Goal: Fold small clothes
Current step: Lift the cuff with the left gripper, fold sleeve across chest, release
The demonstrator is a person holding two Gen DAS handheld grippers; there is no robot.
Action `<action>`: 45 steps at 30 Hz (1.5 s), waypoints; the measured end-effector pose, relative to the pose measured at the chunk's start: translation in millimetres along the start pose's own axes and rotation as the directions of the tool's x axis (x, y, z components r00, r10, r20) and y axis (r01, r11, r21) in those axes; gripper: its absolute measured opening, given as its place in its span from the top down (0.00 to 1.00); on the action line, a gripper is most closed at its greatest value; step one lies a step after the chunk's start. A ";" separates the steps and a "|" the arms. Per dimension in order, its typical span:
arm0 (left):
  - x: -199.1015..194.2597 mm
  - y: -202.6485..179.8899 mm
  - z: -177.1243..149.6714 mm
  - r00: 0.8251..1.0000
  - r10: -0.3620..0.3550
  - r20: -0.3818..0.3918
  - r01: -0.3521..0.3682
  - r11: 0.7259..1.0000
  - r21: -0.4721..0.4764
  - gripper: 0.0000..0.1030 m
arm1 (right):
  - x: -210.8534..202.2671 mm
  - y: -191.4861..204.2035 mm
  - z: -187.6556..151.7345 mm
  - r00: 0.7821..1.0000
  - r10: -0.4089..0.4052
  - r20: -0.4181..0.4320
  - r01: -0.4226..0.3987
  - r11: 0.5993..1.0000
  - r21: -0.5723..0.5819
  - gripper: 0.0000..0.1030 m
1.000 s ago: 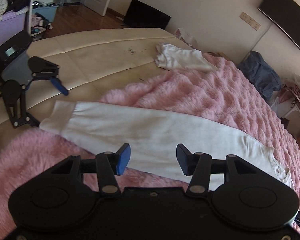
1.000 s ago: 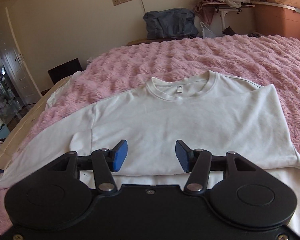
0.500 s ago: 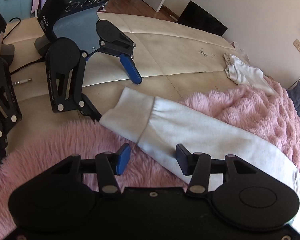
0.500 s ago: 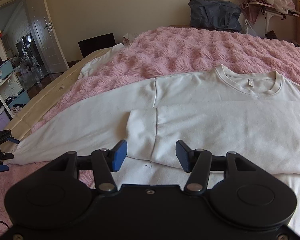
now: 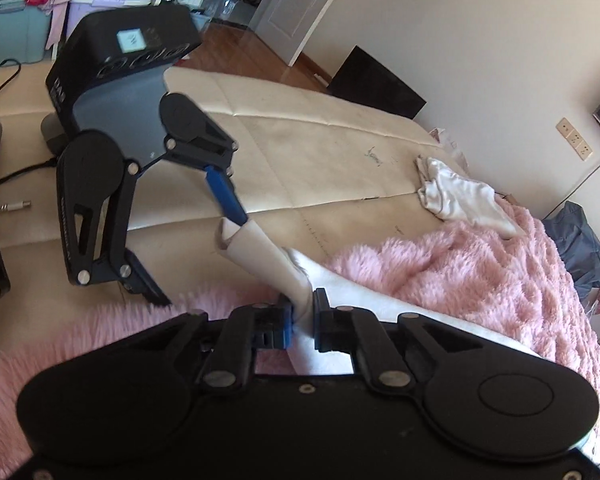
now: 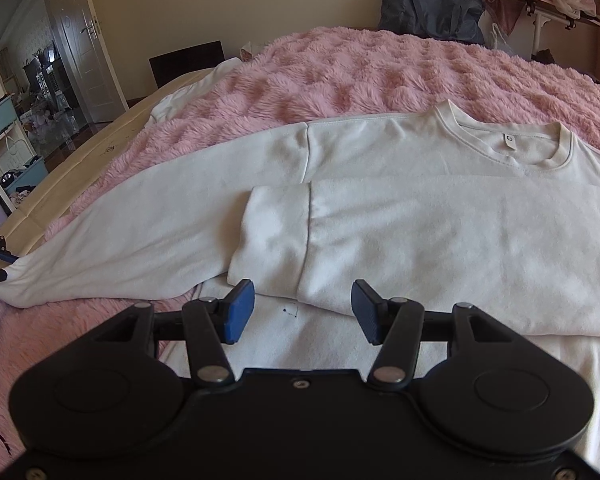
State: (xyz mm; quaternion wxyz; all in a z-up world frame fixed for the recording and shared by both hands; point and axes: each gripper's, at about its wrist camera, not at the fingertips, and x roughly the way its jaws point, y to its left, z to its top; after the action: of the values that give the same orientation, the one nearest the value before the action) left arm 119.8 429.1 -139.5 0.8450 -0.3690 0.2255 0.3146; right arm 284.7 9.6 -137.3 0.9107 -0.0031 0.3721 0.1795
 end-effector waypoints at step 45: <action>-77.0 -448.5 -426.9 0.674 -0.519 -0.526 0.717 0.630 0.297 0.94 | -181.5 -260.7 -83.2 0.970 -0.221 0.099 0.182 0.934 0.306 0.41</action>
State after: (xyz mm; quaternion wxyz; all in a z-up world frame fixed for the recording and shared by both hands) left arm 315.4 -163.5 -143.6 0.9011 -0.2571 0.3158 -0.1491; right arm 194.7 -304.7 -107.7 0.9370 0.1066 0.3315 0.0274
